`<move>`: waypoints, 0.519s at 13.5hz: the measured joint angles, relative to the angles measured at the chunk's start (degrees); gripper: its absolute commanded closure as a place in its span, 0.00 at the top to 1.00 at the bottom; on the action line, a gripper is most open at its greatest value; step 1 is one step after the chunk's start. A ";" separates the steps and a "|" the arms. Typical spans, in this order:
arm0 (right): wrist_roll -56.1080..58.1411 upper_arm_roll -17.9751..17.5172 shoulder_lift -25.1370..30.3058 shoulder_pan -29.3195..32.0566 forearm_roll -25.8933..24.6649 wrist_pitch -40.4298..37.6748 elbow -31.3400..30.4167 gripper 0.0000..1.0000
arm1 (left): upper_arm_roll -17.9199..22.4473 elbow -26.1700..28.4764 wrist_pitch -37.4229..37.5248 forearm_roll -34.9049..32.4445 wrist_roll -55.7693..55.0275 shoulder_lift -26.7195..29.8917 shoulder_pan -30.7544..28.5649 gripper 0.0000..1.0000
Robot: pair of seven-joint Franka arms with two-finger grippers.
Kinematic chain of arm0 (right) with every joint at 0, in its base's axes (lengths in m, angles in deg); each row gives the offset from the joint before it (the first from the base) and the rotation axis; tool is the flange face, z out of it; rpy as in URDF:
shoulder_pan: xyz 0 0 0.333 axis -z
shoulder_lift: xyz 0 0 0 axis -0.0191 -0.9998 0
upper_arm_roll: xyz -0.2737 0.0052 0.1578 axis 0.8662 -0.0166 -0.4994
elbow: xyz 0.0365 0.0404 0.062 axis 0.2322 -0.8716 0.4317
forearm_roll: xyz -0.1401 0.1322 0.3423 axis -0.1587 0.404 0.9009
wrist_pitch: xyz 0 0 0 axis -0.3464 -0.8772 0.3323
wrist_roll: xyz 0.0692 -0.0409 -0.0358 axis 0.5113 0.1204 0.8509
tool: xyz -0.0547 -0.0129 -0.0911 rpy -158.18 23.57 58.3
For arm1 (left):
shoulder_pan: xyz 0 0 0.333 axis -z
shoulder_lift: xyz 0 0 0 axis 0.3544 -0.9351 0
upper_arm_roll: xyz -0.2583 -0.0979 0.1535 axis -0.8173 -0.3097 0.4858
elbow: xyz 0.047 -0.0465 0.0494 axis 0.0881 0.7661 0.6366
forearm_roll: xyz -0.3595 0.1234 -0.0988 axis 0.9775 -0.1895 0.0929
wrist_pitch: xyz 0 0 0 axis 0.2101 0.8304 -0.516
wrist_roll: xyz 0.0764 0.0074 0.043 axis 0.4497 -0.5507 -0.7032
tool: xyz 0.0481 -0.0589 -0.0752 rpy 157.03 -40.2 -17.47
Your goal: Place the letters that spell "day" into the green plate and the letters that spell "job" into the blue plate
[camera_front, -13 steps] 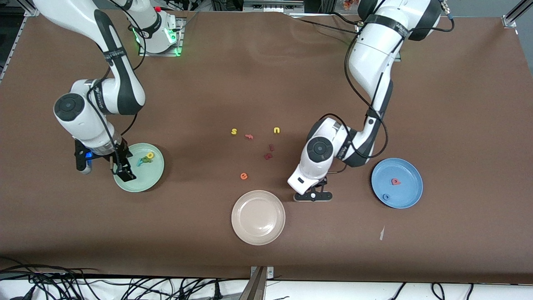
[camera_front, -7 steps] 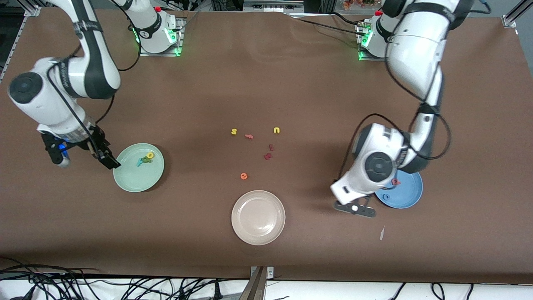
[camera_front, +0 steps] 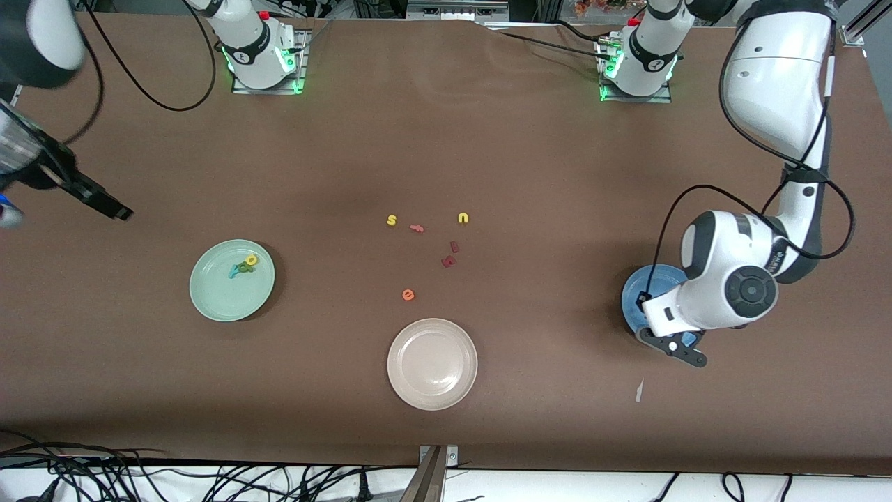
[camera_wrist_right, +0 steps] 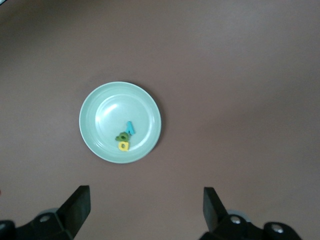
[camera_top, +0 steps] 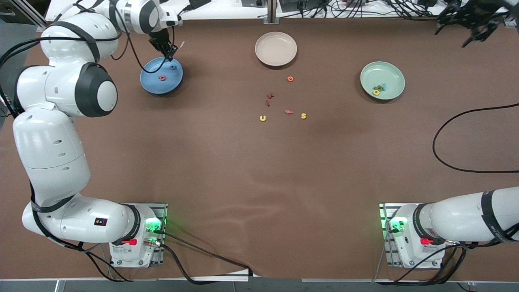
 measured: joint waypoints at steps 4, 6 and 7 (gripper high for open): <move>9.77 -0.46 0.53 4.46 0.03 -12.10 10.83 1.00 | -0.32 0.00 -0.15 0.00 0.86 0.09 -1.36 1.00; 10.44 -1.29 -0.35 4.33 0.03 -14.31 13.47 1.00 | -0.54 -1.27 -0.13 0.00 0.76 0.46 -1.38 1.00; 10.75 -1.83 -1.05 3.95 0.03 -14.93 14.74 1.00 | -0.46 -2.17 0.21 0.01 0.69 0.80 -1.50 1.00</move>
